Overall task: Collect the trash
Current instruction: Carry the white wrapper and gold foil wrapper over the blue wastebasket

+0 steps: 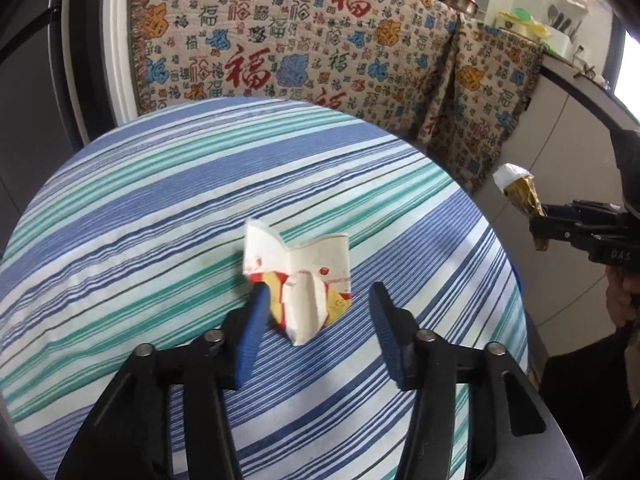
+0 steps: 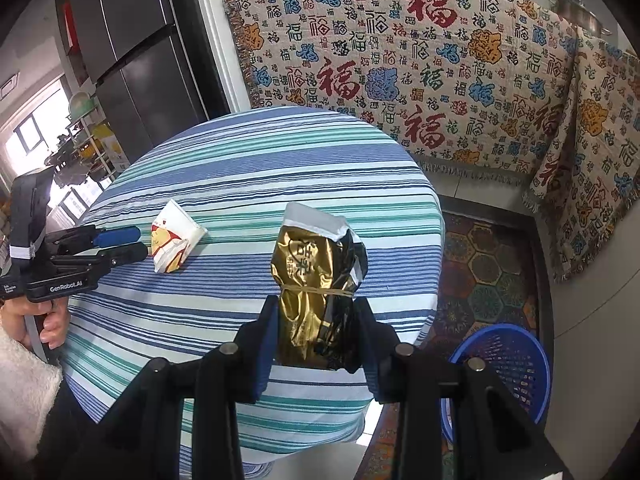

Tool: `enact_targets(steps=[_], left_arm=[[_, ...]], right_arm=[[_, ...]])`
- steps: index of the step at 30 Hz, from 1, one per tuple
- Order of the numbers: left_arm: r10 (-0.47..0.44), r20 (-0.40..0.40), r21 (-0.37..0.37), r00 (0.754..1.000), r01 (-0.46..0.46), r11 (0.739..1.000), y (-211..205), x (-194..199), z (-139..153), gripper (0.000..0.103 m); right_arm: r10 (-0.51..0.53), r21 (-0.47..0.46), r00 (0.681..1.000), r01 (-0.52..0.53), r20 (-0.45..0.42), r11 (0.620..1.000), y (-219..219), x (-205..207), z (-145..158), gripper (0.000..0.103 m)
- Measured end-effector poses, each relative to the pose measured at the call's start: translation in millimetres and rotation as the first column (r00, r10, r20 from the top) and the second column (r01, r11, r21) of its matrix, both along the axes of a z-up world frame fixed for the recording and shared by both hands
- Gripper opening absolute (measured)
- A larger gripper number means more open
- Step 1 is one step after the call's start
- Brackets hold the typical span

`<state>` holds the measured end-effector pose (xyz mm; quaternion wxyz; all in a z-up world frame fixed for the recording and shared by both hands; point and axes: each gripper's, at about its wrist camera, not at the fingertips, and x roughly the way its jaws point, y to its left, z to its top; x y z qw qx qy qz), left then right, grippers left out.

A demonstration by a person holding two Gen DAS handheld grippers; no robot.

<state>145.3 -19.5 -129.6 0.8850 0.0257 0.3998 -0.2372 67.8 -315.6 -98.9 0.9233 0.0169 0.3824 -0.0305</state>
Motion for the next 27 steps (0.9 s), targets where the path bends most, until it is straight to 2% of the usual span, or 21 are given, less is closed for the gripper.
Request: enact_targets(steps=[3,6,8,11,12,13,16,20,27], left_arm=[[-0.059,0.040,0.044,0.997,0.057,0.997,-12,-6,4,0.061],[-0.087,0.034,0.122,0.996,0.083,0.989,-27,-4,-11,0.061],[-0.071,0.025,0.167,0.997,0.066,0.984,-33,4,-24,0.061],[-0.011,0.015,0.187,1.000,0.008,0.982,-33,17,-33,0.058],[0.005,0.011,0.183,1.000,-0.007,0.983,-31,21,-34,0.046],[0.009,-0.006,0.171,1.000,-0.008,0.985,-30,24,-35,0.020],[0.020,-0.011,0.146,1.000,-0.019,0.989,-27,24,-32,0.017],[0.014,-0.025,0.067,1.000,-0.012,0.998,-33,17,-15,0.016],[-0.106,-0.025,-0.025,0.994,0.105,0.994,-97,-7,22,0.016]], right_arm=[[0.003,0.006,1.000,-0.003,0.001,1.000,0,1,0,0.037],[0.010,0.006,1.000,-0.010,-0.008,1.000,3,3,-4,0.037],[0.015,0.006,1.000,-0.015,-0.013,1.000,5,4,-5,0.037],[0.021,0.005,1.000,-0.021,-0.011,1.000,7,3,-5,0.037],[0.022,0.005,1.000,-0.022,-0.009,1.000,7,2,-4,0.037],[0.023,0.005,1.000,-0.023,-0.006,1.000,7,0,-3,0.037],[0.020,0.006,1.000,-0.020,0.000,1.000,4,-3,1,0.037],[-0.001,0.028,1.000,0.000,0.013,1.000,-8,-13,8,0.037],[-0.093,0.027,0.995,0.092,0.042,0.995,-45,-43,24,0.037]])
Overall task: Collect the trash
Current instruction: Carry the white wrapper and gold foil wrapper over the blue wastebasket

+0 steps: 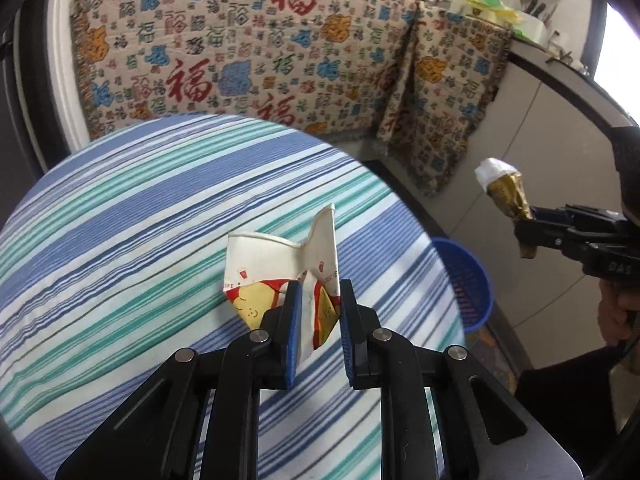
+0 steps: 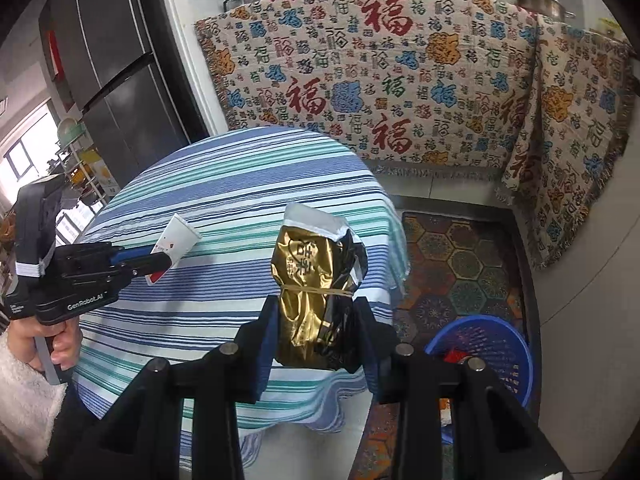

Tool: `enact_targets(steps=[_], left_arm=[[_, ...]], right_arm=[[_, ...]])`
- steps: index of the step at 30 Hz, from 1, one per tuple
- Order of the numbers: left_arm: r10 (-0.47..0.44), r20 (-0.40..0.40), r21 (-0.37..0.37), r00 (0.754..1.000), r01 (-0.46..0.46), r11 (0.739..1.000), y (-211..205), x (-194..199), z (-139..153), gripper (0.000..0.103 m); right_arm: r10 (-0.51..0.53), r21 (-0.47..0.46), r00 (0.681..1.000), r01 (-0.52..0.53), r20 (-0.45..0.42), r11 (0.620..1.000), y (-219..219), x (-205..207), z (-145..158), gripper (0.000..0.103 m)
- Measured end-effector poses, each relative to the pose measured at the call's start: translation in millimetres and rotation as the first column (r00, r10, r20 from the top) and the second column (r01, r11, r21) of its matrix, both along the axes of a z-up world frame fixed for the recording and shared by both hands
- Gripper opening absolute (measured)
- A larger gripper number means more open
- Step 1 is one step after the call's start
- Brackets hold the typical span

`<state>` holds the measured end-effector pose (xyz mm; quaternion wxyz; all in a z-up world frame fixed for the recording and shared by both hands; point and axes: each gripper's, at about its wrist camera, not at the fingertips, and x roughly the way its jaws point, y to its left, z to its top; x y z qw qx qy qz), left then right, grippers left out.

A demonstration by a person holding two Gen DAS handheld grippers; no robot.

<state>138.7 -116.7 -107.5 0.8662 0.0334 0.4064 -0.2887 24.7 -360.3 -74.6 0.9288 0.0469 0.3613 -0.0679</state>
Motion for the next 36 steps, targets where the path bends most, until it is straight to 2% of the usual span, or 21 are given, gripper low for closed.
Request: enact_targets(steps=[4,7,11,17,26,34,35,36], left_arm=[[-0.087,0.005,-0.034,0.996,0.087,0.996,-61,-7,12,0.017],[-0.148,0.006,-0.050,0.989,0.148,0.988,-108,-11,13,0.017],[-0.219,-0.014,-0.058,0.976,0.218,0.974,-168,-15,5,0.017],[-0.288,-0.050,-0.058,0.956,0.285,0.957,-245,-14,-12,0.017],[-0.349,-0.109,-0.078,0.931,0.342,0.937,-315,0,-42,0.017],[-0.379,-0.170,-0.107,0.910,0.365,0.925,-346,9,-67,0.019],[-0.380,-0.171,-0.105,0.909,0.367,0.924,-348,9,-69,0.021],[-0.385,-0.174,-0.106,0.906,0.371,0.923,-350,9,-72,0.030]], right_arm=[[-0.105,0.001,0.994,0.105,0.007,0.994,-40,-28,4,0.037],[-0.193,0.014,0.981,0.194,-0.010,0.981,-77,-48,-4,0.037],[-0.284,0.042,0.957,0.286,-0.048,0.957,-120,-65,-23,0.037],[-0.358,0.054,0.930,0.363,-0.079,0.930,-168,-83,-40,0.037],[-0.381,0.082,0.916,0.392,-0.126,0.916,-219,-88,-71,0.037],[-0.405,0.099,0.900,0.423,-0.164,0.901,-242,-89,-103,0.038],[-0.405,0.101,0.899,0.424,-0.165,0.900,-245,-90,-106,0.040],[-0.405,0.102,0.900,0.424,-0.164,0.900,-247,-89,-110,0.041]])
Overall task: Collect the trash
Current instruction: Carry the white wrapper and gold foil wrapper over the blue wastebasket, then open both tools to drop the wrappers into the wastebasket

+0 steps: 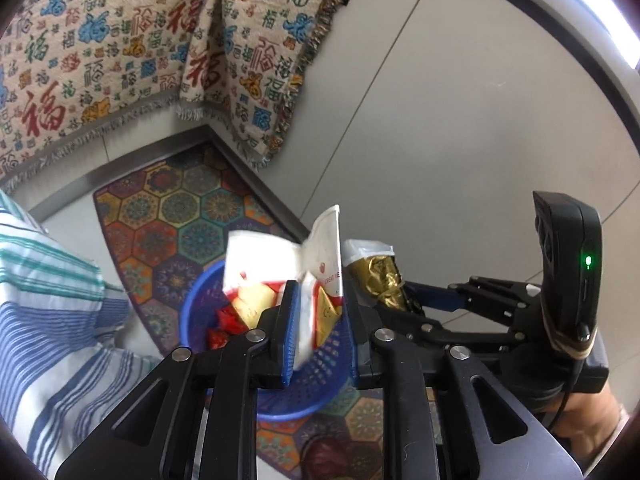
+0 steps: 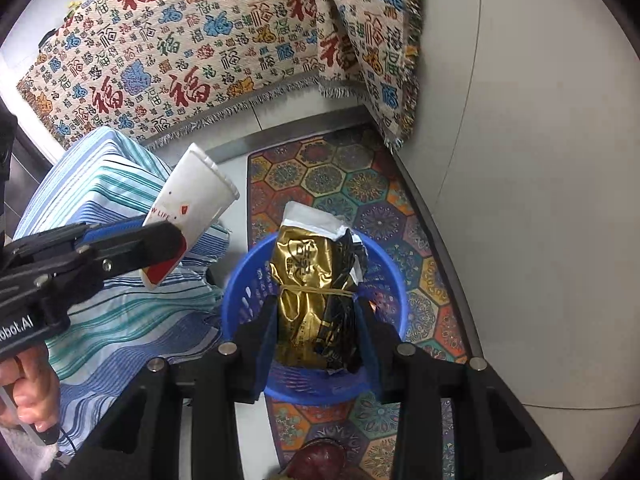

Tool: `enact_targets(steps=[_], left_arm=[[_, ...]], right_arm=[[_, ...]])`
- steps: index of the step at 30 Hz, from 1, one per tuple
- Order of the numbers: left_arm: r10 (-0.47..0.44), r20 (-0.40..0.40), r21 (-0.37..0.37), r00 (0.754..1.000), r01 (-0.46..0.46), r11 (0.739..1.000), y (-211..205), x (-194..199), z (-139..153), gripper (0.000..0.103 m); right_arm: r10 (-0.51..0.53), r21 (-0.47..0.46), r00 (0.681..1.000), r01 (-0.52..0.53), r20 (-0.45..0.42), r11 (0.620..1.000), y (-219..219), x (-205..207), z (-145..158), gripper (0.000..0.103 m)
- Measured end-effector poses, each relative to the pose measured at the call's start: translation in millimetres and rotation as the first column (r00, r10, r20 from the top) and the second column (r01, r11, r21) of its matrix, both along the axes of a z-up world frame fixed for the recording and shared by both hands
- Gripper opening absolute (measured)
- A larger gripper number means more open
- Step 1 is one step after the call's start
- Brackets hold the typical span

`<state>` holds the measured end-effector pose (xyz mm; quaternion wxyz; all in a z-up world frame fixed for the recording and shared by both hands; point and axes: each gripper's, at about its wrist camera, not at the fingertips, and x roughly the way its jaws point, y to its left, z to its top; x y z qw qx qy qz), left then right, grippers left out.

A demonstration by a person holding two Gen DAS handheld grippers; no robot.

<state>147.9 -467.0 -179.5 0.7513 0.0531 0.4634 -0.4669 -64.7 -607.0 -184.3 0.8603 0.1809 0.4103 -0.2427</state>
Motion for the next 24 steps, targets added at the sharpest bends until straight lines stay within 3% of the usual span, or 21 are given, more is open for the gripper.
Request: enact_targets(steps=[1,3,6,10,13,15,18,20,24], left_arm=[[-0.002,-0.002,-0.001,1.000,0.002,1.000,-4,1,-3,0.043],[0.005,-0.001,-0.005,1.000,-0.005,1.000,-7,4,-7,0.051],[0.015,-0.013,-0.004,1.000,-0.015,1.000,-11,9,-13,0.053],[0.055,0.006,-0.007,0.998,-0.055,0.998,-7,12,-13,0.068],[0.093,0.031,0.004,0.995,-0.094,0.996,-1,11,-9,0.082],[0.115,0.052,0.014,0.992,-0.116,0.993,7,6,-1,0.091],[0.110,0.114,0.070,0.987,-0.118,0.991,18,-9,14,0.102],[0.111,0.161,0.114,0.981,-0.130,0.985,29,-24,25,0.102],[0.153,0.258,0.080,0.954,-0.178,0.981,64,-61,49,0.103]], right_arm=[[-0.002,-0.003,1.000,0.002,0.000,1.000,-2,-1,-4,0.041],[0.004,-0.002,1.000,-0.004,0.013,1.000,-6,-1,-11,0.044],[0.008,0.006,1.000,-0.008,0.002,1.000,-10,-3,-21,0.044],[0.016,0.010,1.000,-0.016,0.006,1.000,-12,-5,-23,0.046],[0.014,-0.015,1.000,-0.014,0.026,1.000,-7,-8,-15,0.061],[-0.007,-0.025,0.999,0.009,0.048,1.000,-3,-15,-5,0.077],[-0.067,-0.069,0.995,0.072,0.076,0.995,13,-36,15,0.082],[-0.109,-0.101,0.991,0.117,0.081,0.988,31,-50,29,0.086],[-0.185,-0.185,0.979,0.199,0.090,0.962,82,-80,57,0.090]])
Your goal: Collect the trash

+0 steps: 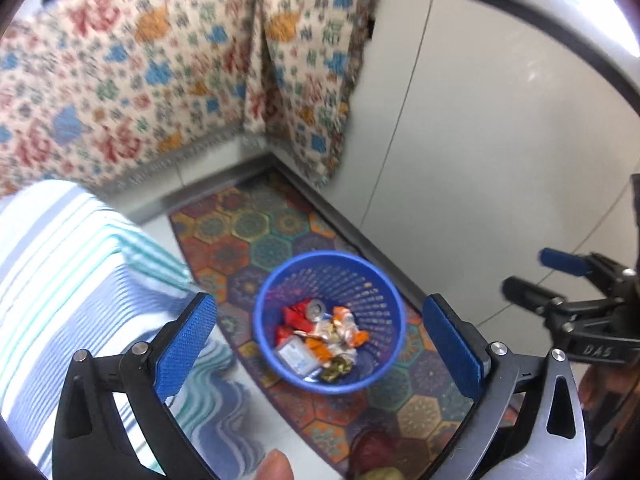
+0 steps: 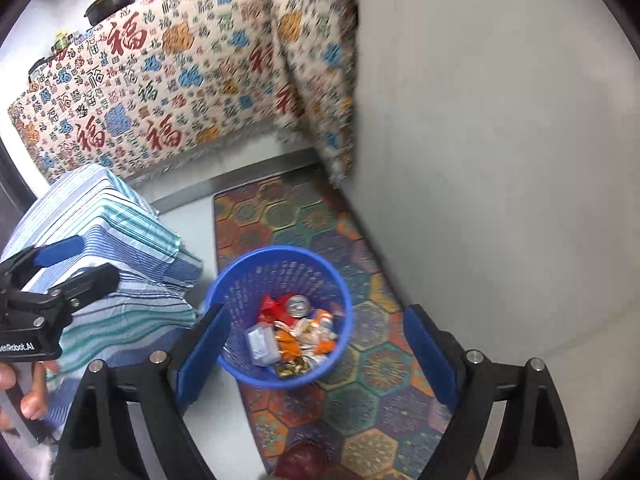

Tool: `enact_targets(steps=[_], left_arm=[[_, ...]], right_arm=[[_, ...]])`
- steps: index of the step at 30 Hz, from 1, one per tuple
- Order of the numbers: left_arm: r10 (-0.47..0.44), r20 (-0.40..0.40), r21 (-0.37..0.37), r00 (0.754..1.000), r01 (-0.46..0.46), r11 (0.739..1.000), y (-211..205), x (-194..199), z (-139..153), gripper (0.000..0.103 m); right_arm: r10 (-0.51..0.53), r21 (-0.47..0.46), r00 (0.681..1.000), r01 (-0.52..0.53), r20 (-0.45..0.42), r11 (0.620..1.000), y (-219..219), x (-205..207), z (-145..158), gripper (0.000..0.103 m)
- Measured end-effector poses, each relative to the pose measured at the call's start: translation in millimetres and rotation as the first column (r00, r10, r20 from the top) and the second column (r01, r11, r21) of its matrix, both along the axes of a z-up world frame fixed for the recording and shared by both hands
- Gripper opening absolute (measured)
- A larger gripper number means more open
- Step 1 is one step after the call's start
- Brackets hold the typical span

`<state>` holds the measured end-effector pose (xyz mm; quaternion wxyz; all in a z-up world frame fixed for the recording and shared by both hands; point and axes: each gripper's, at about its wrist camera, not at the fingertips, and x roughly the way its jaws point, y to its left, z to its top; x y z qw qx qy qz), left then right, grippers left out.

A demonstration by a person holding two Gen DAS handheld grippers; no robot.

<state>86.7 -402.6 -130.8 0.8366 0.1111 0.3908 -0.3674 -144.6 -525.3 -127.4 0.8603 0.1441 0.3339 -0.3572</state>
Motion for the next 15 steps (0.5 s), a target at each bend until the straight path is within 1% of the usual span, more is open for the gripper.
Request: enact_targets(steps=[2,4,6,7,9,11,15], left_arm=[[0.032,0.042,0.027,0.999,-0.033,0.999,14,-20,7,0.103],[0.041,0.072,0.076,0.997,-0.046,0.996,23,-38,8,0.103],[0.055,0.100,0.131,0.993,-0.068,0.989,28,-53,8,0.103],[0.055,0.110,0.141,0.992,-0.071,0.988,33,-60,9,0.103],[0.054,0.089,0.107,0.995,-0.063,0.992,43,-69,11,0.103],[0.084,0.065,0.073,0.994,-0.089,0.993,55,-72,14,0.103],[0.118,0.067,0.084,0.991,-0.123,0.989,61,-72,18,0.103]], right_arm=[[-0.023,-0.038,1.000,0.024,0.006,0.999,23,-14,7,0.090],[-0.035,-0.059,0.998,0.037,0.042,0.998,45,-35,12,0.090],[-0.051,-0.082,0.997,0.056,0.066,0.995,60,-50,12,0.090],[-0.053,-0.096,0.996,0.060,0.069,0.994,68,-55,10,0.090],[-0.040,-0.096,0.997,0.047,0.073,0.994,78,-59,8,0.090],[-0.017,-0.089,0.997,0.024,0.079,0.996,83,-60,10,0.090],[0.009,-0.125,0.997,0.000,0.076,0.992,97,-55,17,0.090]])
